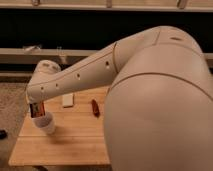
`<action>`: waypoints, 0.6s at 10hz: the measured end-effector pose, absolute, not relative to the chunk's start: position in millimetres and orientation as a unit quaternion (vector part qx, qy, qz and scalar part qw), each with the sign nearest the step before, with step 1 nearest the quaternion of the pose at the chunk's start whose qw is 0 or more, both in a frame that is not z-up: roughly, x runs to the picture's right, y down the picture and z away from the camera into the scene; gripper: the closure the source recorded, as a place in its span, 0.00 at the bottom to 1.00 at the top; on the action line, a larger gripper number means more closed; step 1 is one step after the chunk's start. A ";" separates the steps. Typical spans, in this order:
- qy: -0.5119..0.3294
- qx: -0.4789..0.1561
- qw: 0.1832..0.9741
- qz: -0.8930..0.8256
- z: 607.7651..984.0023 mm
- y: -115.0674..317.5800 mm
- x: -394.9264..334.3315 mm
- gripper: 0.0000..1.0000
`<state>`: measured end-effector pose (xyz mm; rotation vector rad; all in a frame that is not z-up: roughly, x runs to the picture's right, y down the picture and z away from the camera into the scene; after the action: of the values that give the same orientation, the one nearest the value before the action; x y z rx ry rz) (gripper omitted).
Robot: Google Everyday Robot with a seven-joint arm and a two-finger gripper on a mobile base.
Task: Place the eraser in the ceramic cup
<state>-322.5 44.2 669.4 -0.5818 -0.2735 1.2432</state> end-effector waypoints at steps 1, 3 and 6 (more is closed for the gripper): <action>-0.122 -0.264 0.766 0.573 674.1 45.2 -324.3 1.00; -0.116 -0.258 0.769 0.574 683.6 47.5 -327.6 1.00; -0.099 -0.252 0.769 0.580 704.0 51.3 -325.6 1.00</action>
<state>-325.6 51.3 704.0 -0.5467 -0.2143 1.2583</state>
